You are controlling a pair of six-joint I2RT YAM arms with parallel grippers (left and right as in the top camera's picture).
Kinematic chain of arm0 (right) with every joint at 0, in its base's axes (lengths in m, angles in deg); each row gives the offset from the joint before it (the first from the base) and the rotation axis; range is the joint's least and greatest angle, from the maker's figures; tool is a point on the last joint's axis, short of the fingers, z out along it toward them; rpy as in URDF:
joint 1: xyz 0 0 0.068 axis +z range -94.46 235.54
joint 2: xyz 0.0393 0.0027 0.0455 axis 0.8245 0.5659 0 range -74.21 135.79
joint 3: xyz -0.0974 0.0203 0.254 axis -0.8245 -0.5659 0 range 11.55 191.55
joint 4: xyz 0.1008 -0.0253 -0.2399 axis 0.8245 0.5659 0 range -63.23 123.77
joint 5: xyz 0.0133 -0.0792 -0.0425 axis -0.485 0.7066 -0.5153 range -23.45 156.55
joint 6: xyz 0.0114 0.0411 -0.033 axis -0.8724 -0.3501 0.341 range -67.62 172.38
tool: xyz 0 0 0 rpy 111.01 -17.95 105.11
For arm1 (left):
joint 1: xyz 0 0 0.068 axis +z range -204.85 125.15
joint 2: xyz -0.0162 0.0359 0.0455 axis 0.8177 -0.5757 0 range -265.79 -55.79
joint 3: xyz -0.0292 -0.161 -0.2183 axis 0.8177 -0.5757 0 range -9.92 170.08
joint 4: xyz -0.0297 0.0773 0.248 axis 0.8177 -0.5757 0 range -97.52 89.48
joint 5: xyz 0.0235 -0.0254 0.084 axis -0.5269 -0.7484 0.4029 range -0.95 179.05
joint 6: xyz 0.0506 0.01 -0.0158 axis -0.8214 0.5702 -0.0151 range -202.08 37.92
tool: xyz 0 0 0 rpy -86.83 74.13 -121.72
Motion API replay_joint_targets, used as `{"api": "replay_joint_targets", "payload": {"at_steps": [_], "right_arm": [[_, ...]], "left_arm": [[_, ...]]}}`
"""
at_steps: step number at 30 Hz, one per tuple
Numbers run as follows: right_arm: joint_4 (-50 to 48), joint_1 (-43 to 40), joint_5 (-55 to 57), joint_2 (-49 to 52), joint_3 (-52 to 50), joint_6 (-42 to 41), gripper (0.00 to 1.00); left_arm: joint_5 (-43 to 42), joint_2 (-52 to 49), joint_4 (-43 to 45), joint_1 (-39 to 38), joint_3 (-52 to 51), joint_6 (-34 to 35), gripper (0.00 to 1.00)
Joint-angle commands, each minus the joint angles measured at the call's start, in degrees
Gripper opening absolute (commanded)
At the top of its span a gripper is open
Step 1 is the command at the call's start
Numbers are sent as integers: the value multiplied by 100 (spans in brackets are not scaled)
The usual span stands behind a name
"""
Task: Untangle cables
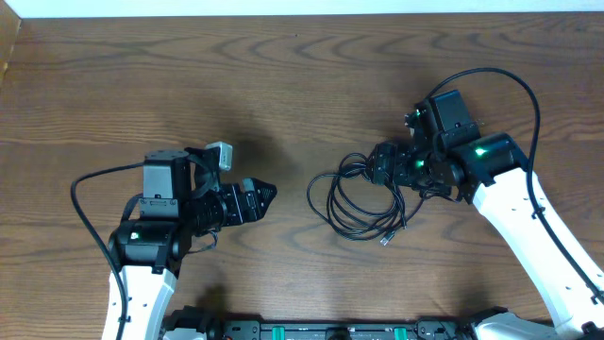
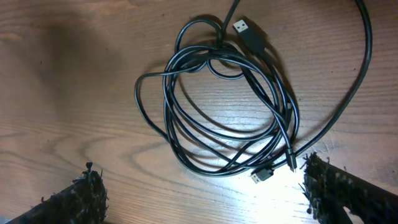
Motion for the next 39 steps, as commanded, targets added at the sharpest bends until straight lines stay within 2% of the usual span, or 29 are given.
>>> {"api": "replay_joint_targets", "payload": {"at_steps": [1, 6, 9, 12, 14, 17, 21, 24, 27, 29, 32, 33, 39], "right_arm": [[-26, 50, 39, 39, -37, -42, 99], [-44, 48, 46, 140, -37, -39, 97], [-59, 52, 345, 278, -37, -42, 77], [-109, 87, 1045, 518, -37, -39, 73], [-170, 153, 1497, 861, -37, 262, 67], [-162, 157, 1460, 1217, -37, 750, 55], [-289, 164, 1327, 1720, -37, 1001, 47], [-531, 168, 883, 2184, -37, 1497, 47], [-708, 168, 723, 2540, -37, 1567, 47], [-769, 168, 721, 2778, -37, 1567, 36], [-815, 168, 533, 3077, -37, 1567, 9], [-841, 168, 444, 3139, -37, 1567, 3], [-927, 173, 81, 3071, -33, 1572, 1]], "left_arm": [[-52, 26, -44, -17, 24, -94, 85], [-50, 26, -44, -17, 24, -94, 85], [-50, 20, -42, -17, 24, -94, 85], [-9, 7, -42, -17, 24, -94, 85], [-9, -22, -44, -17, 24, -94, 85], [-11, -57, -50, -17, 24, -94, 85], [-9, -79, -48, -17, 24, -94, 85], [-9, -83, -46, -17, 24, -94, 85], [-9, -83, -48, -17, 24, -94, 85], [-11, -83, -50, -17, 24, -94, 85], [-11, -83, -50, -17, 24, -94, 85], [-11, -83, -50, -17, 24, -94, 85], [-11, -83, -48, -17, 24, -92, 85]]}}
